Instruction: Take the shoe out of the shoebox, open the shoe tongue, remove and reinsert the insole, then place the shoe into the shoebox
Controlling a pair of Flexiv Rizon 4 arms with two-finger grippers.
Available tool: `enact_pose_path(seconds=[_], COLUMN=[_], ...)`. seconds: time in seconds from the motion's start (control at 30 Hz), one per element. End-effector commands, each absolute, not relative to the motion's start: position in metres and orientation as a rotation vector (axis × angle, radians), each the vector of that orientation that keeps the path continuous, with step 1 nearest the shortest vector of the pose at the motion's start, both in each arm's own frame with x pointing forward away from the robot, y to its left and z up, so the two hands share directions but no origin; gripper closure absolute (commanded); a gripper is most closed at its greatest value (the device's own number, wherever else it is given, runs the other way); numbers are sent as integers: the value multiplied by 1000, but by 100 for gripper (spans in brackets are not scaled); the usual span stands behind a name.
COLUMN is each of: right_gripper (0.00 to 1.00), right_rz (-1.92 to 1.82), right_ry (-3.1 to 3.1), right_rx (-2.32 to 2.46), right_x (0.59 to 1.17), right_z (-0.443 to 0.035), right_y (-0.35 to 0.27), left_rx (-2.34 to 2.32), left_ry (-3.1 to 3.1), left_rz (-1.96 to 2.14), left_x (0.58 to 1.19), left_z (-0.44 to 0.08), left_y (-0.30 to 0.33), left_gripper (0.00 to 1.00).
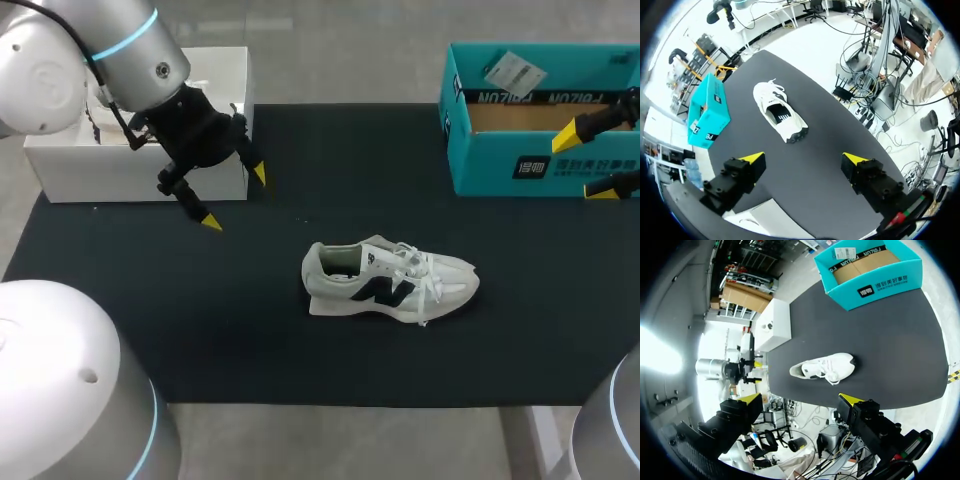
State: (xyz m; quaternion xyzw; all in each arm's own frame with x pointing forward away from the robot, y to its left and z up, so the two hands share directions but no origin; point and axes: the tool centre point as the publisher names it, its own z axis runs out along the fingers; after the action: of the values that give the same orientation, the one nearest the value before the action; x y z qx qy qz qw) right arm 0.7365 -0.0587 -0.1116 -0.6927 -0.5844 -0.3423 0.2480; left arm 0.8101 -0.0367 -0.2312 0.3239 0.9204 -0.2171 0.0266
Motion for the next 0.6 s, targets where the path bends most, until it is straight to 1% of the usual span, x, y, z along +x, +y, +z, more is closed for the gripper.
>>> enact_pose_path(seconds=[0.03, 0.17, 0.4, 0.6], right_gripper=[0, 0, 0, 0], right_rz=[-933, -933, -933, -933], right_ry=[-1593, -1593, -1593, -1593], right_rx=[-1891, -1891, -1891, -1891], right_x=[736, 736, 736, 736], right_z=[-112, -112, -112, -112], right_y=[-58, -58, -58, -58], left_rx=[494, 317, 81, 35], left_ry=[2949, 2967, 2932, 2845], left_rz=[-954, -1082, -1182, -1282], left_x=[812, 812, 805, 801], left_z=[-255, -272, -295, -313], left_y=[-27, -27, -37, -51], left_gripper=[0, 0, 0, 0])
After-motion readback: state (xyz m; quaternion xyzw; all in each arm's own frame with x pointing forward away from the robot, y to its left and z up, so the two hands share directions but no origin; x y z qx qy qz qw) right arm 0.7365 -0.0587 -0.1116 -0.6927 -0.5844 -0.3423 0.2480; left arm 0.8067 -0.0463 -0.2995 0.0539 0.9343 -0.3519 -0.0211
